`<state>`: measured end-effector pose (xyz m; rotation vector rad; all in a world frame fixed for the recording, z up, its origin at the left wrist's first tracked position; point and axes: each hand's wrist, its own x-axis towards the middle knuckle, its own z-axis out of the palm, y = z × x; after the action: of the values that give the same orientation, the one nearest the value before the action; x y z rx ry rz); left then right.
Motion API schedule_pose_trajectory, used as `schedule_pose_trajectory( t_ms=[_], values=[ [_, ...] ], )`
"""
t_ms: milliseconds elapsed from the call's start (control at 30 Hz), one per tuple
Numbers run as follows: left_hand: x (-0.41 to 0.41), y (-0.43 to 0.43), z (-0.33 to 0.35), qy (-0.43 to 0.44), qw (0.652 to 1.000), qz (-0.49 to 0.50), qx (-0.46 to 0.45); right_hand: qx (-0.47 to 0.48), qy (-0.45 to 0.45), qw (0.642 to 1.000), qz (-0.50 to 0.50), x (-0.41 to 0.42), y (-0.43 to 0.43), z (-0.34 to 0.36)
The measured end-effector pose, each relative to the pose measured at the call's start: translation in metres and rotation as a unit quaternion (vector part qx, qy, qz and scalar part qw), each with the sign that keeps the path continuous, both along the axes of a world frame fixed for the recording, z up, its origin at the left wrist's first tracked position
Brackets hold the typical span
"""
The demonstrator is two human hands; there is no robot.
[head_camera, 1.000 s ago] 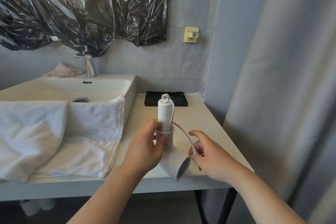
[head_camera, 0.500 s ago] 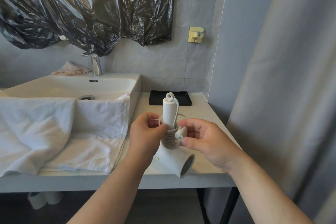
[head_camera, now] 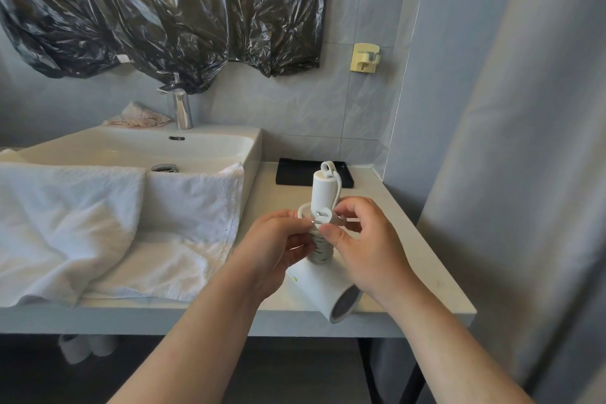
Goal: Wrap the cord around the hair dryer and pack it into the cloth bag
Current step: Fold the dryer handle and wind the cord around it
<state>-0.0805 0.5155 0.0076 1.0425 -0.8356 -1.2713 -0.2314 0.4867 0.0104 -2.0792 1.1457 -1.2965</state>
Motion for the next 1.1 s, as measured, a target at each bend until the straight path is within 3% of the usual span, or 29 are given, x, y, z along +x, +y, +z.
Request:
schedule_pose_trajectory(
  t_ms=[200,500,633,833,1100],
  values=[
    [0.002,0.0,-0.006,0.027,0.999,-0.029,-0.016,-0.047,0.034,0.998,-0.022,0.002,0.004,-0.002],
    [0.004,0.002,-0.009,0.06,0.996,-0.059,-0.032,-0.119,0.013,0.992,-0.042,0.015,0.002,-0.01],
    [0.0,0.001,-0.009,0.02,0.998,-0.048,-0.043,-0.156,0.018,0.987,-0.04,0.015,-0.003,-0.01],
    [-0.001,-0.004,-0.011,0.021,0.999,0.003,-0.025,-0.168,0.006,0.985,-0.034,0.015,-0.005,-0.017],
    [0.0,-0.005,-0.003,0.067,0.997,-0.026,-0.002,-0.176,0.007,0.984,-0.024,0.012,-0.005,-0.016]
  ],
)
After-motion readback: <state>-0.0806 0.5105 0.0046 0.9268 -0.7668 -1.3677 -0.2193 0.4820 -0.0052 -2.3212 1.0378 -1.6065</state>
